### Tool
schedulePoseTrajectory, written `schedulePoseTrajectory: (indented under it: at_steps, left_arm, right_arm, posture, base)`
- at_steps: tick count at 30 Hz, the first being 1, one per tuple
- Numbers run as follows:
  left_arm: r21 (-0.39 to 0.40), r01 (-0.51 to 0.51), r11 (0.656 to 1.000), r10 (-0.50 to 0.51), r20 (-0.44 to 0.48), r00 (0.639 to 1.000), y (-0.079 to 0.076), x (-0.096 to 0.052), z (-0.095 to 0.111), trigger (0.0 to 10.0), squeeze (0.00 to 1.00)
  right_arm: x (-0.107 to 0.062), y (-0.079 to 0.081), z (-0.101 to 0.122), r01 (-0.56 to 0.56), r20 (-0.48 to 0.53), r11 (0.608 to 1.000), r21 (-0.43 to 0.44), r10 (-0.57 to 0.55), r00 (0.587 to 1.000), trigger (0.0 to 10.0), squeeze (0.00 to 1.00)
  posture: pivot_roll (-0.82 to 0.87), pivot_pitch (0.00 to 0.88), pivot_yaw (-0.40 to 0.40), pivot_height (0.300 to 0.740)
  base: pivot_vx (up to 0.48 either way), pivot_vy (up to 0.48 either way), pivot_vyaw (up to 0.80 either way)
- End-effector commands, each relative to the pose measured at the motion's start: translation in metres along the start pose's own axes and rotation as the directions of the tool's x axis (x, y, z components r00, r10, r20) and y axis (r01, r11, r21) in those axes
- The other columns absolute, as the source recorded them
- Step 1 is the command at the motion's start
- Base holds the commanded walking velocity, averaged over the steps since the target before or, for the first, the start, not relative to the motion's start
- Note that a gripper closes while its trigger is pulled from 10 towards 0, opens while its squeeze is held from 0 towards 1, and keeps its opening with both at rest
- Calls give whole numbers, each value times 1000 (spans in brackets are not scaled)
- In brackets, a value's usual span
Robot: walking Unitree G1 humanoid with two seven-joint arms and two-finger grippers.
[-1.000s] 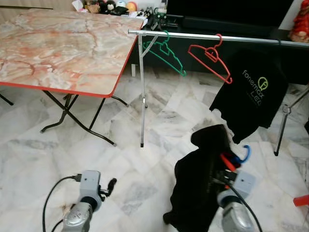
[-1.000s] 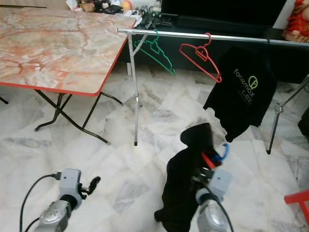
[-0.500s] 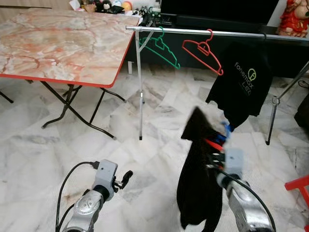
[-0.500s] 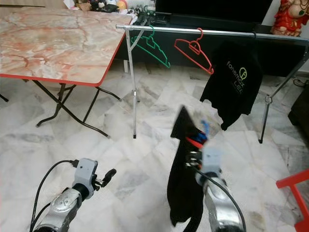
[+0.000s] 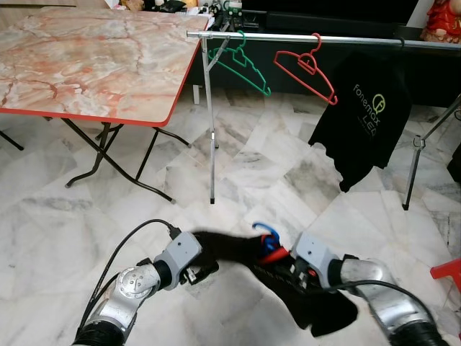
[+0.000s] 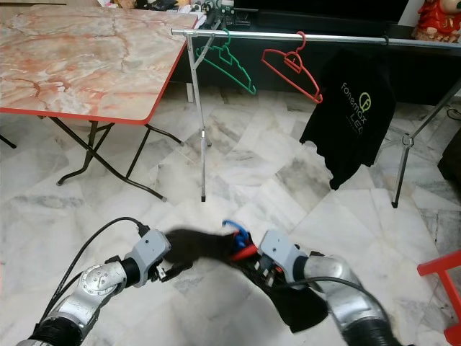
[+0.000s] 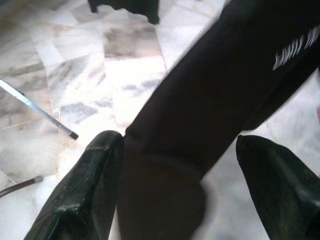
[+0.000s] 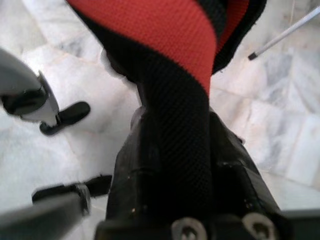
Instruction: Hang hanger
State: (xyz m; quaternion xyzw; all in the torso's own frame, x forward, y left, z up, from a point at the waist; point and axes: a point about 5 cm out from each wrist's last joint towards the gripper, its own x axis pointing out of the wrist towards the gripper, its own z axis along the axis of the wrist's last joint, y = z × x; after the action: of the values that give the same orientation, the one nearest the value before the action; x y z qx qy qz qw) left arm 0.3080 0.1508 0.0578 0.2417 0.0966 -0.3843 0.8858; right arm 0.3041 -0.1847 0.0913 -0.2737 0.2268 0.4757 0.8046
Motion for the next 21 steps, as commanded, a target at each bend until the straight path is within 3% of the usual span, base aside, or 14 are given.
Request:
schedulePoseTrajectory:
  at_steps: [1, 3, 5, 11, 21]
  left_arm:
    - [81, 59, 995, -56, -41, 998, -2, 1, 3, 10000, 0]
    - [150, 145, 978, -128, -120, 985, -7, -1, -4, 10000, 0]
    - [169, 159, 973, -135, -142, 981, -8, -1, -6, 10000, 0]
    - [161, 115, 980, -87, -168, 982, -6, -2, -13, 10000, 0]
    - [132, -48, 990, 69, -152, 986, 18, -12, -12, 10000, 0]
  right_arm:
    - [-13, -1, 25, -49, 85, 996, -74, 55, 995, 10000, 0]
    - [-22, -3, 32, -69, 95, 992, -105, 79, 992, 10000, 0]
    - [-24, -3, 34, -81, 93, 989, -121, 92, 991, 10000, 0]
    - [-36, 4, 40, -166, 95, 972, -163, 183, 978, 10000, 0]
    - [-47, 13, 35, -226, 51, 960, -164, 237, 970, 10000, 0]
  posture:
    - [50, 195, -45, 740]
    - [48, 197, -50, 740]
    - [46, 198, -52, 740]
    - [41, 182, -61, 740]
    - [42, 148, -74, 740]
  base:
    - [0, 0, 0]
    - [0, 0, 0]
    - [0, 0, 0]
    - [0, 0, 0]
    - [0, 0, 0]
